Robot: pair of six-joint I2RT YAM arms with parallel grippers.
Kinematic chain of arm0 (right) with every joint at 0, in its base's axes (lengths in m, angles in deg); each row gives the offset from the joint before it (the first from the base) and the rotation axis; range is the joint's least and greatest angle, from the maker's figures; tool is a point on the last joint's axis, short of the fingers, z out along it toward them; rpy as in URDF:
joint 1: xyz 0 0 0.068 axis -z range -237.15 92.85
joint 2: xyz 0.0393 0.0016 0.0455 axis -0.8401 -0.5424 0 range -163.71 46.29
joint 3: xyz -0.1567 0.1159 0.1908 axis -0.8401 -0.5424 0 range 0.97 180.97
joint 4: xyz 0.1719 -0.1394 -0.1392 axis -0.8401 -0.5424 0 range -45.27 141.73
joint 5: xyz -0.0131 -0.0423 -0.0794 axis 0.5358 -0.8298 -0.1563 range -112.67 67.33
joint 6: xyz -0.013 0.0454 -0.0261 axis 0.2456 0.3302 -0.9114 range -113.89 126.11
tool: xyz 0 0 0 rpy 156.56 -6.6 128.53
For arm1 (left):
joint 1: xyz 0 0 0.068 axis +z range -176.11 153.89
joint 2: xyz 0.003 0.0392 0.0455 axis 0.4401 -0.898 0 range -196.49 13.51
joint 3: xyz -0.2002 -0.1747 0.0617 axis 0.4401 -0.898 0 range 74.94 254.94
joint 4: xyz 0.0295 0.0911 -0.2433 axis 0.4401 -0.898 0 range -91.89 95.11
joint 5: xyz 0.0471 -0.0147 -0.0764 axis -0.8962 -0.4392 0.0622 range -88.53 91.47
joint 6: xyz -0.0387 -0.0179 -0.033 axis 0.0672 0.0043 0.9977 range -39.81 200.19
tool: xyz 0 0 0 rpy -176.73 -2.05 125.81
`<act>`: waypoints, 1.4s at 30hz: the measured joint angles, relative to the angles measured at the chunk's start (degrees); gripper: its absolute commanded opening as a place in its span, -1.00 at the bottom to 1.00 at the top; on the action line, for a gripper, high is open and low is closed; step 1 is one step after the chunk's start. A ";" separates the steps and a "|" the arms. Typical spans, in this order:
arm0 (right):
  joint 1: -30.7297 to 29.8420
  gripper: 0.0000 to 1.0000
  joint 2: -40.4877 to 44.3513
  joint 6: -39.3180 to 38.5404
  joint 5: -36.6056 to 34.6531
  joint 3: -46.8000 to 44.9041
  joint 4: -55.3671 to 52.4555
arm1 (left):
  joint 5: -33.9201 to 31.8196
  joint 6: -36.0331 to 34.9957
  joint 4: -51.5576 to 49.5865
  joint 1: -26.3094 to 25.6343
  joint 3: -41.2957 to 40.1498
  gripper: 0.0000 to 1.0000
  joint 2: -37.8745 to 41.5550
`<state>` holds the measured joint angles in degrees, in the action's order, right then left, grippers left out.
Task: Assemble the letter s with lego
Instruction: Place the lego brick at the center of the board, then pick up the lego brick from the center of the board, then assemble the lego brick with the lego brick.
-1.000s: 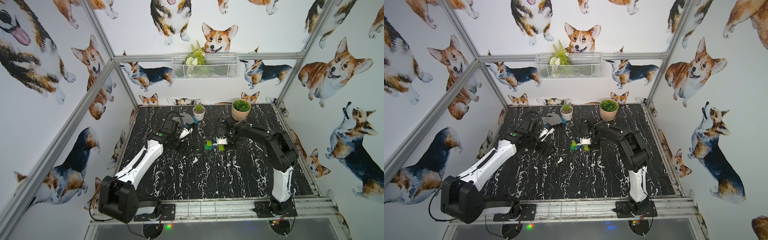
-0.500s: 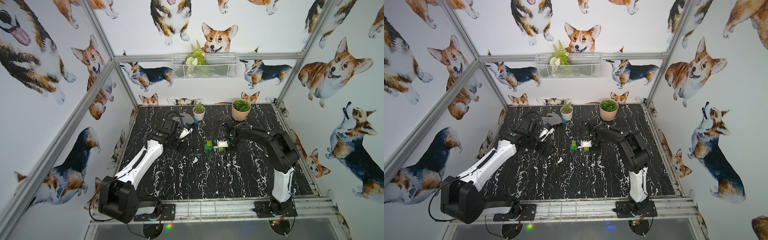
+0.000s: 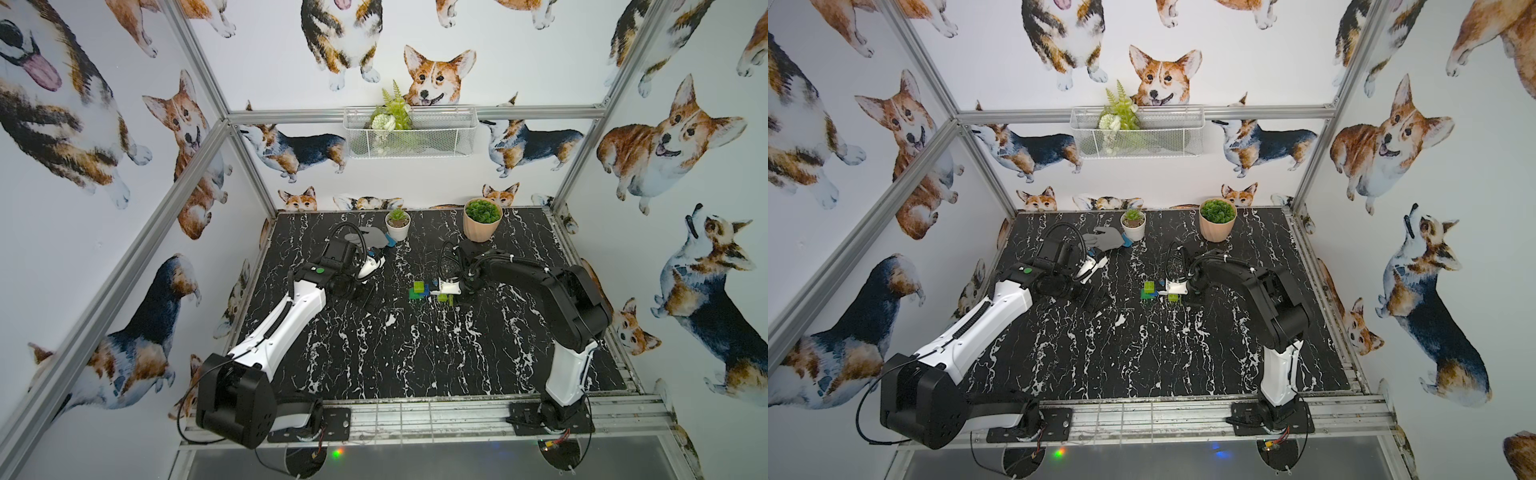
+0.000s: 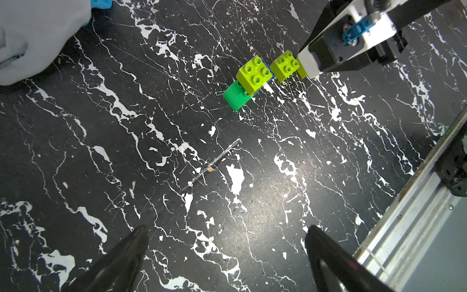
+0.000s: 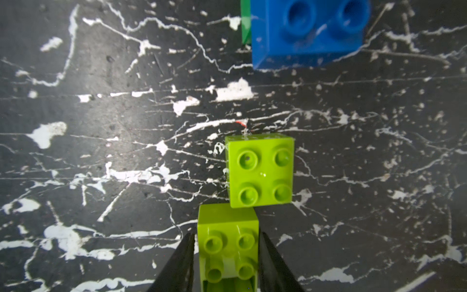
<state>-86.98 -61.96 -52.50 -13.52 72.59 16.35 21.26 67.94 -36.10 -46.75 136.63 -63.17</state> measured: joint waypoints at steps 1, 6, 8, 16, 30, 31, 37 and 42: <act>0.24 -0.23 0.15 0.04 0.26 -0.17 0.28 | 0.00 0.00 -0.02 0.00 0.00 0.99 0.00; 0.31 -0.34 0.02 0.11 1.46 -0.22 0.83 | 0.00 0.00 -0.22 0.00 0.00 1.00 0.04; 0.31 -0.41 0.02 0.11 1.79 -0.22 0.90 | -0.02 0.00 -0.24 0.00 0.00 1.00 0.17; 0.85 -0.52 0.72 0.20 2.03 0.39 0.28 | -0.04 0.00 -0.66 0.00 0.00 1.00 0.92; 0.96 -0.53 -0.20 -0.92 2.73 8.15 -5.22 | -0.04 0.04 -0.63 0.00 0.31 1.00 1.25; 0.92 -0.53 -0.57 -1.09 2.78 8.63 -5.66 | -0.04 0.04 -0.61 0.00 0.33 1.00 1.25; 0.17 -0.53 -3.26 -1.49 2.82 10.54 -7.28 | -0.02 0.07 -0.61 0.00 0.55 1.00 1.25; -0.44 -0.55 -3.39 -1.90 2.51 10.58 -7.39 | -0.02 0.07 -0.59 0.00 0.55 1.00 1.22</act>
<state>-87.41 -65.34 -54.40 -11.01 83.17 8.96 21.24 68.01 -36.69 -46.75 137.18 -61.95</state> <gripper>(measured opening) 0.321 0.998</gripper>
